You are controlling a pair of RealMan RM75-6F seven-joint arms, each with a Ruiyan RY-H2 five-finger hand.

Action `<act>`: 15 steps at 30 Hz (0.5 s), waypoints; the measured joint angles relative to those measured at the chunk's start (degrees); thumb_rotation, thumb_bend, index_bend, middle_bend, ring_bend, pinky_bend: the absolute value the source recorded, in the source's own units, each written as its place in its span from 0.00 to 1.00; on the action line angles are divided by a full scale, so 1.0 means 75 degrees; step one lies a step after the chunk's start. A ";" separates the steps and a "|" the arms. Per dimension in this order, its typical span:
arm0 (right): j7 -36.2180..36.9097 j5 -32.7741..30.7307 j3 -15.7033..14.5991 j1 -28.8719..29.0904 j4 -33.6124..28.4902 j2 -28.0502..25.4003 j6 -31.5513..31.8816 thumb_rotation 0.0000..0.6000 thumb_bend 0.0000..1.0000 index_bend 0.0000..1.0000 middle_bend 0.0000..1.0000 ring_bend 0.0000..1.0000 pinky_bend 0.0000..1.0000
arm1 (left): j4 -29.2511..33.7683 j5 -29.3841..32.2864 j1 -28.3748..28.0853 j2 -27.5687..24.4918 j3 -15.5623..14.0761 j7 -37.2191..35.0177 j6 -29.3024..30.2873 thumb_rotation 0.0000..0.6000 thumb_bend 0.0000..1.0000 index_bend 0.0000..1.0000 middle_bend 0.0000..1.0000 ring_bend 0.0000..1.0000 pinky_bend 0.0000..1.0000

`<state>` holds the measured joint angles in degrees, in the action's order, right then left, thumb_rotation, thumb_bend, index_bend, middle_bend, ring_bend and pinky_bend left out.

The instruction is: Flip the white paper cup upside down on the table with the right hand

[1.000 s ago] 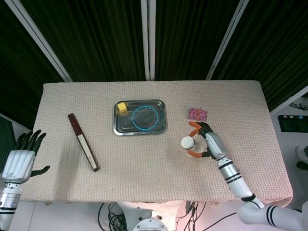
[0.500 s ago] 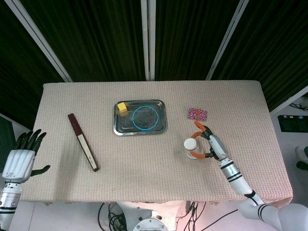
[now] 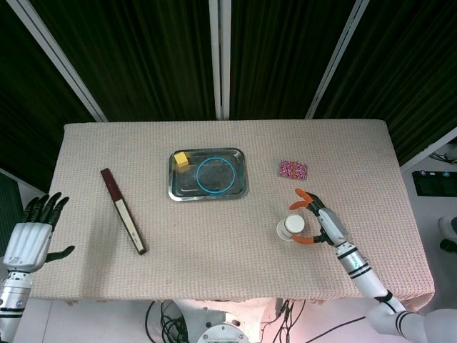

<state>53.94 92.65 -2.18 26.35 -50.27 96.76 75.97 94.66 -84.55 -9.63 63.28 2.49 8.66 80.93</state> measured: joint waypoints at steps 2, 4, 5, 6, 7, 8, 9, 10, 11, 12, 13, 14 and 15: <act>-0.0129 0.0054 -0.0013 -0.0055 -0.0128 -0.0110 0.0169 1.00 0.00 0.00 0.00 0.00 0.00 | 0.0003 -0.0003 0.0004 -0.0001 0.0004 -0.0012 0.0013 1.00 0.09 0.07 0.01 0.00 0.03; -0.0366 0.0125 -0.0023 -0.0137 -0.0340 -0.0346 0.0419 1.00 0.00 0.00 0.00 0.00 0.00 | 0.0001 -0.0005 0.0007 -0.0001 0.0008 -0.0016 0.0025 1.00 0.09 0.08 0.01 0.00 0.03; -0.0501 0.0154 -0.0028 -0.0179 -0.0442 -0.0463 0.0527 1.00 0.00 0.00 0.00 0.00 0.00 | -0.0003 -0.0013 0.0010 0.0000 0.0012 -0.0027 0.0043 1.00 0.09 0.07 0.01 0.00 0.03; -0.0713 0.0186 -0.0036 -0.0240 -0.0581 -0.0625 0.0657 1.00 0.00 0.00 0.00 0.00 0.00 | -0.0005 -0.0017 0.0011 0.0001 0.0014 -0.0034 0.0052 1.00 0.09 0.07 0.01 0.00 0.03; -0.0900 0.0201 -0.0042 -0.0292 -0.0684 -0.0746 0.0743 1.00 0.00 0.00 0.00 0.00 0.00 | -0.0012 -0.0026 0.0014 0.0003 0.0018 -0.0046 0.0068 1.00 0.09 0.07 0.01 0.00 0.03; -0.1119 0.0207 -0.0048 -0.0347 -0.0788 -0.0867 0.0816 1.00 0.00 0.00 0.00 0.00 0.00 | -0.0025 -0.0038 0.0018 0.0006 0.0024 -0.0065 0.0091 1.00 0.09 0.08 0.01 0.00 0.03; -0.1472 0.0200 -0.0057 -0.0428 -0.0932 -0.1031 0.0889 1.00 0.00 0.00 0.00 0.00 0.00 | -0.0036 -0.0048 0.0022 0.0008 0.0027 -0.0086 0.0109 1.00 0.09 0.07 0.01 0.00 0.03; -0.1792 0.0178 -0.0060 -0.0494 -0.1049 -0.1155 0.0931 1.00 0.00 0.00 0.00 0.00 0.00 | -0.0049 -0.0059 0.0026 0.0011 0.0030 -0.0111 0.0127 1.00 0.09 0.07 0.01 0.00 0.03; -0.2163 0.0138 -0.0058 -0.0567 -0.1179 -0.1279 0.0968 1.00 0.00 0.00 0.00 0.00 0.00 | -0.0066 -0.0079 0.0032 0.0016 0.0035 -0.0155 0.0156 1.00 0.09 0.07 0.01 0.00 0.03; -0.2741 0.0056 -0.0051 -0.0678 -0.1380 -0.1447 0.1019 1.00 0.00 0.00 0.00 0.00 0.00 | -0.0080 -0.0099 0.0036 0.0019 0.0039 -0.0194 0.0182 1.00 0.09 0.07 0.01 0.00 0.03; -0.3231 -0.0029 -0.0043 -0.0771 -0.1557 -0.1577 0.1057 1.00 0.00 0.00 0.00 0.00 0.00 | -0.0094 -0.0124 0.0041 0.0021 0.0042 -0.0237 0.0210 1.00 0.09 0.07 0.01 0.00 0.03; -0.3763 -0.0133 -0.0034 -0.0873 -0.1762 -0.1714 0.1094 1.00 0.00 0.00 0.00 0.00 0.00 | -0.0117 -0.0167 0.0048 0.0023 0.0044 -0.0298 0.0250 1.00 0.09 0.07 0.01 0.00 0.04; -0.4515 -0.0305 -0.0020 -0.1023 -0.2085 -0.1911 0.1143 1.00 0.00 0.00 0.00 0.00 0.00 | -0.0136 -0.0204 0.0054 0.0021 0.0043 -0.0335 0.0281 1.00 0.09 0.07 0.01 0.00 0.04</act>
<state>20.07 90.36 -2.33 18.67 -65.90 82.42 84.54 93.64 -86.08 -9.22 63.44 2.82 6.14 83.03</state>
